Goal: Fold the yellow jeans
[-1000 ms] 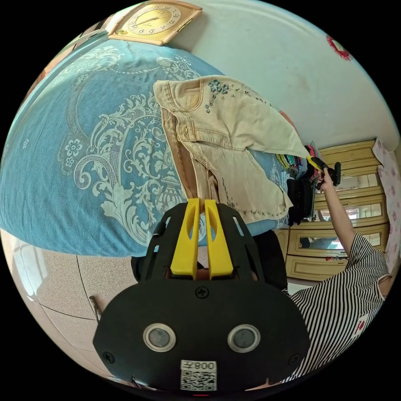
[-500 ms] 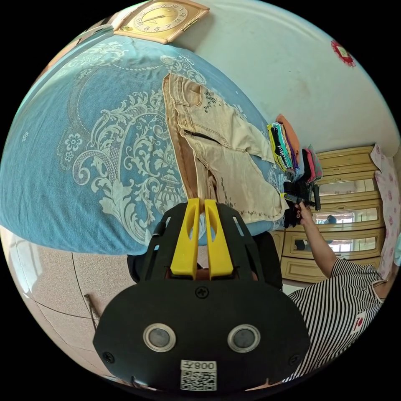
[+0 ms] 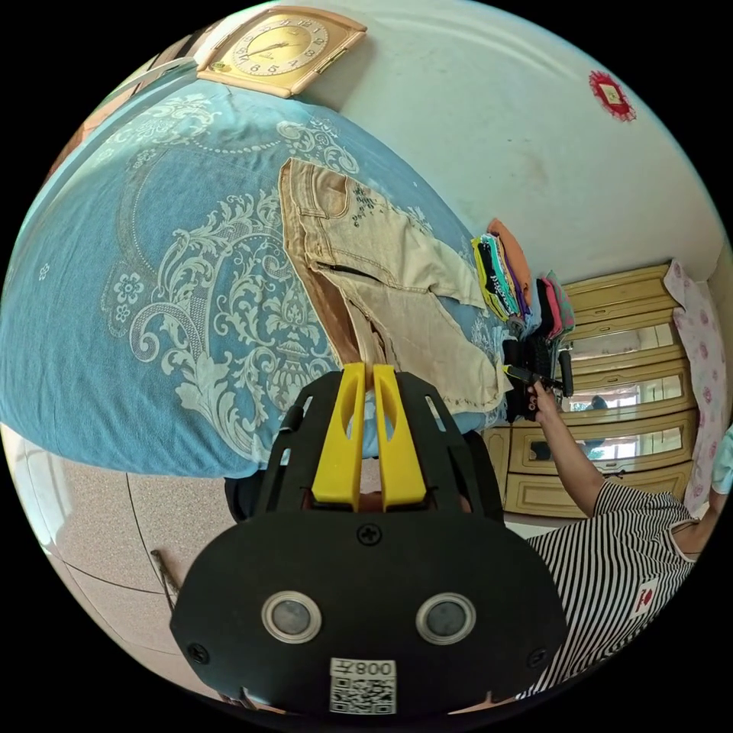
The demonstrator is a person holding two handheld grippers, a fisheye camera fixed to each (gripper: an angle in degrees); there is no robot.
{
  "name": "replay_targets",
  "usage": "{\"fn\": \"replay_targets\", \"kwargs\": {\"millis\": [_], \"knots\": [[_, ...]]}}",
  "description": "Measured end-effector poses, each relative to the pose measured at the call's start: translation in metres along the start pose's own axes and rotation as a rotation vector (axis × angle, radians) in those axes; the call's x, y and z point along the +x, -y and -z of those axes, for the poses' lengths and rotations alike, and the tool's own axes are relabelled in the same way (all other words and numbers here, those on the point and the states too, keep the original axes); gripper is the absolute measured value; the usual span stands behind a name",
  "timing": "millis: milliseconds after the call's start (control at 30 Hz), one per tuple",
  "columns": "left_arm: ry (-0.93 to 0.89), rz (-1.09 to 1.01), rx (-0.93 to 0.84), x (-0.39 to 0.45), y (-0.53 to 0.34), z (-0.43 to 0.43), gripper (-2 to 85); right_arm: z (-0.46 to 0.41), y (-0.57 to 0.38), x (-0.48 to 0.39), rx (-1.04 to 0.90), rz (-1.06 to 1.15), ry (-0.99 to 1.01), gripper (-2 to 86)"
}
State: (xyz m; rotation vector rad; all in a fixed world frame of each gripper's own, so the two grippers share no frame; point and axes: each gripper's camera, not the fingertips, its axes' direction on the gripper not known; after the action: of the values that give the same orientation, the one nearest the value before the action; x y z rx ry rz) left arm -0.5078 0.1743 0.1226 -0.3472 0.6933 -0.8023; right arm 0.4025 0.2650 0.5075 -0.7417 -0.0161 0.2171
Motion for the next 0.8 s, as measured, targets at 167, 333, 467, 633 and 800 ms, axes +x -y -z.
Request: {"fn": "replay_targets", "kwargs": {"millis": [167, 333, 467, 633, 800], "knots": [[-0.03, 0.01, 0.031, -0.001, -0.001, 0.024, 1.7, -0.009, -0.004, 0.018, -0.002, -0.058, 0.051, 0.6], [-0.089, -0.006, 0.105, 0.0, 0.01, 0.061, 1.6, 0.045, -0.008, 0.046, 0.166, -0.087, 0.155, 0.4], [-0.108, -0.025, 0.211, 0.0, 0.018, 0.11, 1.5, 0.116, -0.029, 0.085, 0.388, -0.109, 0.3, 0.3], [-0.065, -0.036, 0.26, -0.011, 0.011, 0.159, 1.4, 0.146, -0.081, 0.134, 0.538, -0.161, 0.449, 0.2], [-0.025, 0.042, 0.162, -0.042, -0.008, 0.158, 1.3, 0.087, -0.132, 0.19, 0.477, -0.308, 0.545, 0.1]]}}
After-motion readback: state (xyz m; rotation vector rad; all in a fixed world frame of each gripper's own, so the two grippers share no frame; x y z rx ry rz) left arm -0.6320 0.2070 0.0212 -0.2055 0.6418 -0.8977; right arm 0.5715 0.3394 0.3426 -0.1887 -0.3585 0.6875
